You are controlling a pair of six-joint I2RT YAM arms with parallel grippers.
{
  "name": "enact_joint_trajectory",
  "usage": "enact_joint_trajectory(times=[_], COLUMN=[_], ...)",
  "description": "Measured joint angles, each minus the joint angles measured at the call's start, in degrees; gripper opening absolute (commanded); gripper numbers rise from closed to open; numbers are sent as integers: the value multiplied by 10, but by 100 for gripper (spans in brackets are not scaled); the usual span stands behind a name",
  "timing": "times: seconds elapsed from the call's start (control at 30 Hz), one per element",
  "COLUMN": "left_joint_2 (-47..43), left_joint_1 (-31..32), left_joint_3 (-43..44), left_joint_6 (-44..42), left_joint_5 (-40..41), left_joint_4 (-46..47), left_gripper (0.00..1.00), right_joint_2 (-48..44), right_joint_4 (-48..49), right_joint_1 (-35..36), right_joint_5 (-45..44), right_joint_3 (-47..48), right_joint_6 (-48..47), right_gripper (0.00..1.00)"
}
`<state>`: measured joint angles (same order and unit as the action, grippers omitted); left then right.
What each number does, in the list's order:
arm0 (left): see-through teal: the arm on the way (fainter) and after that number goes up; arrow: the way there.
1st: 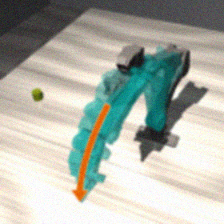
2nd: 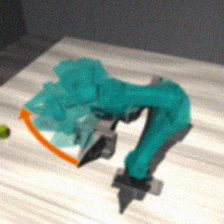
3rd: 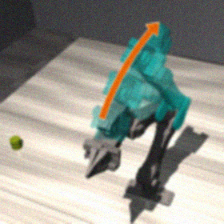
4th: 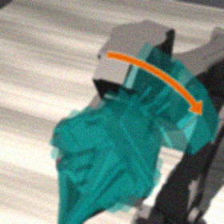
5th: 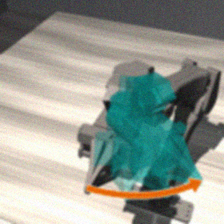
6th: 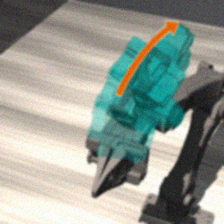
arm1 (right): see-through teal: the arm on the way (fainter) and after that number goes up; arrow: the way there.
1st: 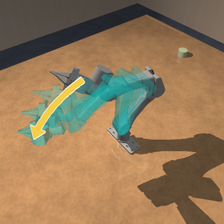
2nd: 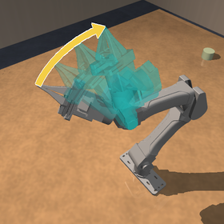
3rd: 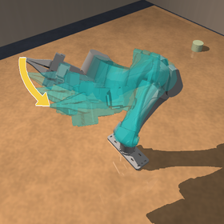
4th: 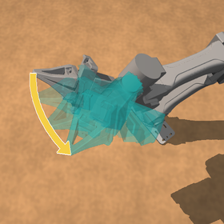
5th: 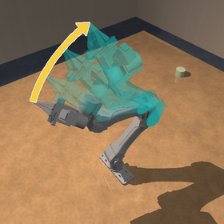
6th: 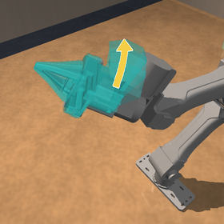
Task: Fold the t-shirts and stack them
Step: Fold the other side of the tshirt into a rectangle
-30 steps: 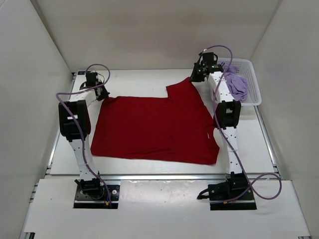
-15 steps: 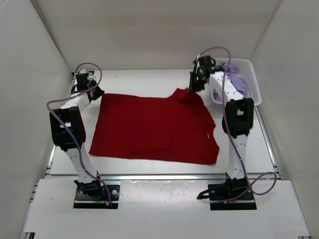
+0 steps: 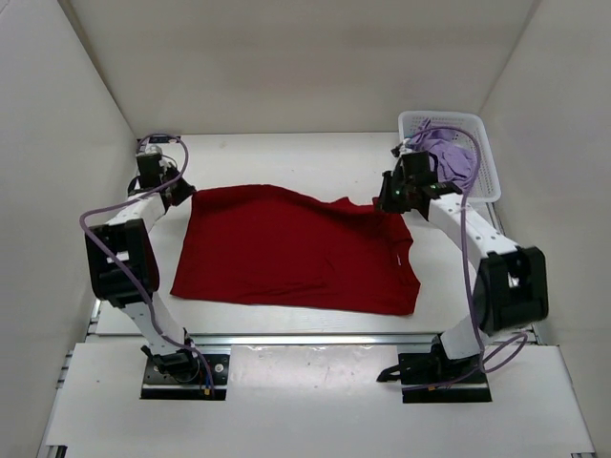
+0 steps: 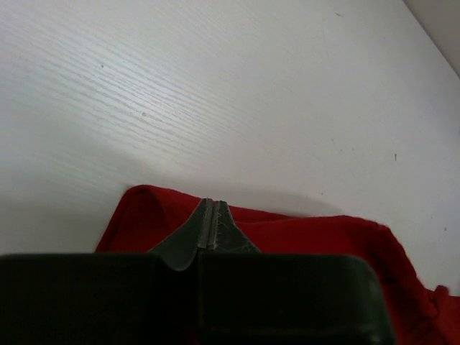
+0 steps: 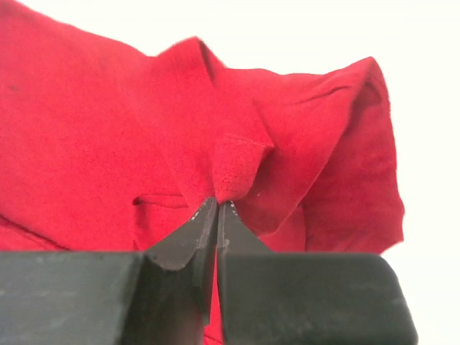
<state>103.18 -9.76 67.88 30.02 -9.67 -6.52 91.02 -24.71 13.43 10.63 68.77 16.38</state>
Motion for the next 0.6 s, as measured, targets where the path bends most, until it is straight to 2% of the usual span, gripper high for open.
enact_joint_trajectory(times=[0.17,0.43,0.6], left_joint_2=[-46,-105,-122], left_joint_1=[-6,-18,-29], left_joint_3=[-18,-80,-125], left_joint_6=[-1,-3,-3], left_joint_5=[0,-2,-5], left_joint_4=[2,5,1], left_gripper=[0,0,0], right_joint_2=[-96,-224,-309], right_joint_4=[42,42,33], right_joint_1=[-15,-19,2], right_joint_5=[-8,-27,-49], right_joint_3=[-75,-188,-258], right_joint_6=[15,27,35], right_gripper=[0,0,1])
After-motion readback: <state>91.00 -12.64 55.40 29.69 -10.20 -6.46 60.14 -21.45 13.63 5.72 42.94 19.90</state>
